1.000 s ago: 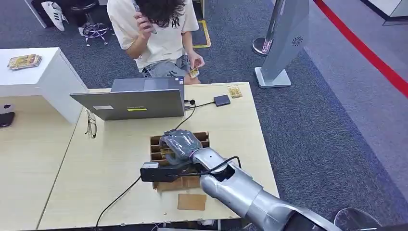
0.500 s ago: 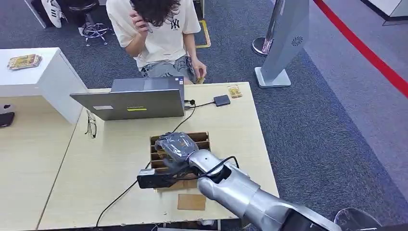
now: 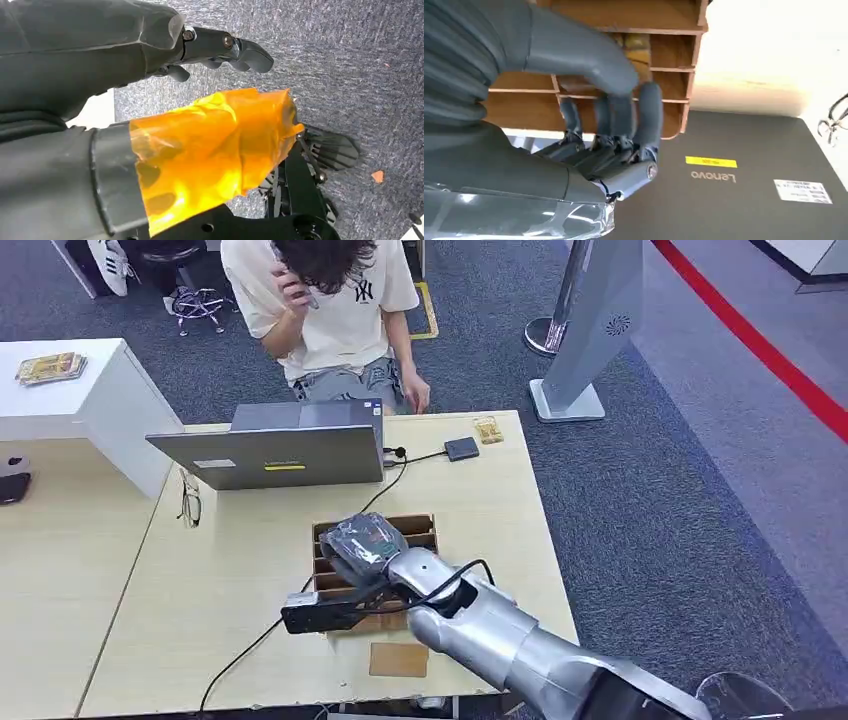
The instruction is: Pass the card to the sensor for recognition and then transmit it.
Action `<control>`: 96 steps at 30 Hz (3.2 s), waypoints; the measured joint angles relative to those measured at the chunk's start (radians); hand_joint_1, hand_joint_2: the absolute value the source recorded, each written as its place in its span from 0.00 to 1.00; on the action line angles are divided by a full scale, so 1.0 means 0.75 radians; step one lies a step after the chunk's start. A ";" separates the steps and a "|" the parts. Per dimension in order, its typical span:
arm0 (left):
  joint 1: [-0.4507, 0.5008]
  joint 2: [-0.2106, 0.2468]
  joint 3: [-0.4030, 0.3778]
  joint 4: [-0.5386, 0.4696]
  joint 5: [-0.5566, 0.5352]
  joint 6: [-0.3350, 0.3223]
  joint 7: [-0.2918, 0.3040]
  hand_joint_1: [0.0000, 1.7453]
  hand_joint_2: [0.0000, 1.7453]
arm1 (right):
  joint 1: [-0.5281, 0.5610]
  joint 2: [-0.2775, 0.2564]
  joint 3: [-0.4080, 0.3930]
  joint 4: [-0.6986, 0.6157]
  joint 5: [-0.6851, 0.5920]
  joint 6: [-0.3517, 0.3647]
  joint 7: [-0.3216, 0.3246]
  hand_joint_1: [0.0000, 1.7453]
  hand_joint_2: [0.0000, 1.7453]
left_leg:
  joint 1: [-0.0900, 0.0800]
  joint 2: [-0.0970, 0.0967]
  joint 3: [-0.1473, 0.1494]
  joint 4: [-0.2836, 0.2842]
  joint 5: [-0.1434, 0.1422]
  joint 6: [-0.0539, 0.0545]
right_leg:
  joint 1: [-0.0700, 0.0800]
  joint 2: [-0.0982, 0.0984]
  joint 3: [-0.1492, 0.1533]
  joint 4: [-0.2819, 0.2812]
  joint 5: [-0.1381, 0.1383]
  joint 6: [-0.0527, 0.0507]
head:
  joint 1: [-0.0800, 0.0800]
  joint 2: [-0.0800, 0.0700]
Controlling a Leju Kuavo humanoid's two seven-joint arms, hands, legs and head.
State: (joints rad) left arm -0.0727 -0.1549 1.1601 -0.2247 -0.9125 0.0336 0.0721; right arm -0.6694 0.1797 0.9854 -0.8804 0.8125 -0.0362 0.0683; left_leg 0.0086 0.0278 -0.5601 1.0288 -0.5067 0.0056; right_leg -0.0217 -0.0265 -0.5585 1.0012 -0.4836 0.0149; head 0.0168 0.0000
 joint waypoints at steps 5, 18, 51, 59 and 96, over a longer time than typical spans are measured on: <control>0.000 0.000 0.000 0.000 0.003 0.000 0.001 0.00 0.00 | -0.006 0.000 0.006 0.004 -0.005 0.006 0.000 0.97 1.00 | 0.000 0.000 0.000 0.000 0.000 0.000 | 0.000 0.000 0.000 0.000 0.000 0.000 | 0.000 0.000; 0.000 0.000 0.001 0.000 0.006 0.002 -0.001 0.00 0.00 | -0.009 0.000 0.011 0.014 -0.041 0.011 -0.001 0.94 1.00 | 0.000 0.000 0.001 0.000 0.000 0.000 | 0.000 0.000 0.000 0.000 0.000 0.000 | 0.001 0.000; 0.001 -0.009 0.010 0.000 0.017 0.001 0.002 0.00 0.00 | -0.017 -0.040 -0.179 -0.145 -0.114 -0.027 0.044 0.65 1.00 | 0.000 0.000 0.000 0.000 0.000 0.000 | 0.000 0.000 0.000 0.000 0.000 0.000 | 0.000 0.000; 0.001 -0.009 0.010 0.000 0.017 -0.001 0.003 0.00 0.00 | -0.003 -0.040 -0.131 -0.121 -0.083 0.038 0.029 0.55 1.00 | 0.000 0.000 -0.001 0.000 0.000 0.000 | 0.000 0.000 -0.001 0.000 0.000 0.000 | 0.000 0.000; 0.002 -0.011 0.023 -0.001 0.041 -0.001 -0.002 0.00 0.00 | -0.030 -0.079 -0.095 -0.113 -0.098 0.030 0.048 0.40 1.00 | 0.000 0.000 -0.001 0.000 0.000 0.000 | 0.000 0.000 -0.001 0.000 0.000 0.000 | 0.000 0.000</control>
State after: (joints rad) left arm -0.0710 -0.1629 1.1772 -0.2255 -0.8816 0.0332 0.0706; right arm -0.6916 0.1205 0.9144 -0.9655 0.7389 -0.0137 0.1045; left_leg 0.0085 0.0278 -0.5606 1.0288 -0.5066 0.0055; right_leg -0.0216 -0.0264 -0.5591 1.0011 -0.4836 0.0149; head 0.0168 0.0000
